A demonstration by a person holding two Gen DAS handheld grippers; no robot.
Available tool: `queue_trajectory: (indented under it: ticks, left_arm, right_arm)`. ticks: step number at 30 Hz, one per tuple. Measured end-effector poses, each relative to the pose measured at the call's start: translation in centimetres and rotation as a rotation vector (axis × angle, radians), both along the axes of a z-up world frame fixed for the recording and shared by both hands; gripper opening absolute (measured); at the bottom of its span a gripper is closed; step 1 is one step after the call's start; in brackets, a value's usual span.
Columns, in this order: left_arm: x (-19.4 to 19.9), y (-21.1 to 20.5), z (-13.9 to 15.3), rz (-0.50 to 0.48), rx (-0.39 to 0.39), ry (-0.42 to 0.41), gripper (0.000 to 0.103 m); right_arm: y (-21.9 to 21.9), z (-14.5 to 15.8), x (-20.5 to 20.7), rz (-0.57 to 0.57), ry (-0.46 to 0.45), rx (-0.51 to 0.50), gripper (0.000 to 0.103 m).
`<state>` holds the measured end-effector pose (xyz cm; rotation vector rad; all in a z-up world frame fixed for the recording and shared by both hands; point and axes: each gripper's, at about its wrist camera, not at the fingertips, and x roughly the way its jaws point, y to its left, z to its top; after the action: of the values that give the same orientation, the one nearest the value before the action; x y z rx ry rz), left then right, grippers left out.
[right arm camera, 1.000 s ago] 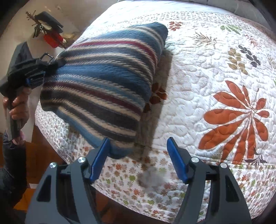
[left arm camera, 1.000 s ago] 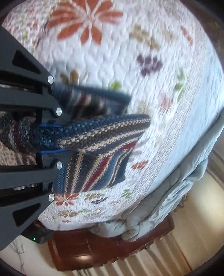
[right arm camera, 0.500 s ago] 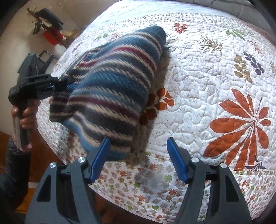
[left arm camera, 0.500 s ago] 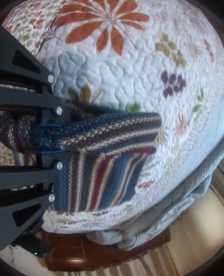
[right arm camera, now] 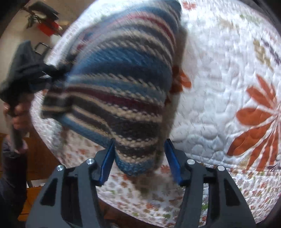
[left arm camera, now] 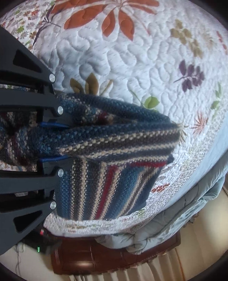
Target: Fold small clothes
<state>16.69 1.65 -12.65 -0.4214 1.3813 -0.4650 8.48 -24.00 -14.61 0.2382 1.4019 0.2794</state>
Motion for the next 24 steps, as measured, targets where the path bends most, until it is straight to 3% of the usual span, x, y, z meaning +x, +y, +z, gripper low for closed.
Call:
queue_trajectory:
  ticks: [3, 5, 11, 18, 22, 24]
  left_arm:
    - [-0.2, 0.8, 1.0, 0.002, -0.023, 0.011, 0.028]
    - [-1.2, 1.5, 2.8, 0.0, -0.005, -0.031, 0.032]
    - [-6.7, 2.3, 7.2, -0.067, 0.18, -0.209, 0.038]
    - [-11.7, -0.7, 6.7, -0.216, 0.345, -0.34, 0.038]
    - [-11.9, -1.6, 6.2, -0.255, 0.314, -0.333, 0.038]
    - [-11.9, -2.2, 6.0, -0.277, 0.335, -0.347, 0.038]
  right_arm:
    - [-0.3, 0.1, -0.2, -0.01, -0.014, 0.026, 0.052]
    - [-0.2, 1.1, -0.5, -0.001, -0.044, 0.019, 0.052]
    - [-0.6, 4.2, -1.4, 0.011, -0.147, -0.028, 0.057]
    - [0.7, 5.3, -1.9, 0.038, -0.186, 0.007, 0.063]
    - [0.6, 3.8, -1.5, -0.002, -0.135, 0.012, 0.065]
    - [0.6, 3.0, -1.1, -0.016, -0.104, 0.031, 0.065]
